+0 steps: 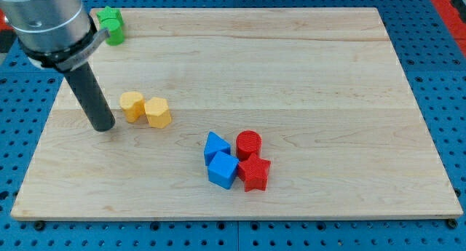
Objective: Push the yellow heart to the right side of the green circle
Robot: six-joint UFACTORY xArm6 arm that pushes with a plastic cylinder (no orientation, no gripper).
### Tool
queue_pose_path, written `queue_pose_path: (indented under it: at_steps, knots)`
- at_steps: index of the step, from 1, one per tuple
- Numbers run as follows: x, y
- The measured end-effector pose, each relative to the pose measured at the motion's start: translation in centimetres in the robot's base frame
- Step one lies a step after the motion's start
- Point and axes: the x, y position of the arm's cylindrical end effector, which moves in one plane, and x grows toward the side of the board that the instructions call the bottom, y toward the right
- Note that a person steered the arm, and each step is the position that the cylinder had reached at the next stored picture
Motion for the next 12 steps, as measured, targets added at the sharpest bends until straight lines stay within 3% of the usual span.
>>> queue_pose_path:
  at_steps: [1,3,8,10,12]
  knots:
    - [-0.3,2.9]
    - [-7.5,3.2]
    - [-20.1,3.2]
    - [-17.2,3.0]
    - [-17.8,-0.5]
